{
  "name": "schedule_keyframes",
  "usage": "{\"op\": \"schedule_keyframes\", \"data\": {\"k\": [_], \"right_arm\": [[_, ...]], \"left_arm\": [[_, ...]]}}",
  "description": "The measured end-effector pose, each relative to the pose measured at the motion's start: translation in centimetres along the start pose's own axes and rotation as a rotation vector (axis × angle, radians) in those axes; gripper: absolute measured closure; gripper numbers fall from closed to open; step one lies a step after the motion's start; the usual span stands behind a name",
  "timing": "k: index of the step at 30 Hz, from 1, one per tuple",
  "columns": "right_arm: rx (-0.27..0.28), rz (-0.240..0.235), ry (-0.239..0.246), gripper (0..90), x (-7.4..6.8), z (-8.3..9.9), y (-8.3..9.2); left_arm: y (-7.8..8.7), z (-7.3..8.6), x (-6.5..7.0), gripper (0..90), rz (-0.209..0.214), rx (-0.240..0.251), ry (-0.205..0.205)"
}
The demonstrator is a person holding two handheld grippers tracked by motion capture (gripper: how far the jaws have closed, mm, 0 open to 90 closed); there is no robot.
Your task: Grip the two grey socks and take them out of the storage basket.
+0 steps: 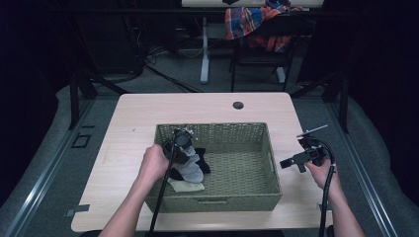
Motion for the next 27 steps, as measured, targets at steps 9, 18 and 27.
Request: {"op": "schedule_keyframes", "data": {"k": [9, 18, 27], "right_arm": [[0.009, -0.002, -0.007, 0.9, 0.0, 0.0, 0.0], [0.013, 0.0, -0.008, 0.9, 0.1, 0.0, 0.0], [0.011, 0.003, -0.009, 0.9, 0.1, 0.0, 0.2]], "left_arm": [[1.8, -0.5, -0.7, 84.7, 0.015, 0.031, 0.025], [3.6, -1.3, -1.2, 84.8, 0.01, 0.035, 0.015], [5.2, -2.0, -1.8, 84.8, -0.01, 0.027, -0.001]]}}
Point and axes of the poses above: each handheld gripper's, and its own axes: y roughly backward along the jaws, z roughly out of its underside, x roughly to its right, the point moved 4 cm from there along -y, roughly forward along the jaws, and after that the axes turned 1 degree about z, right-handed, at the moved point
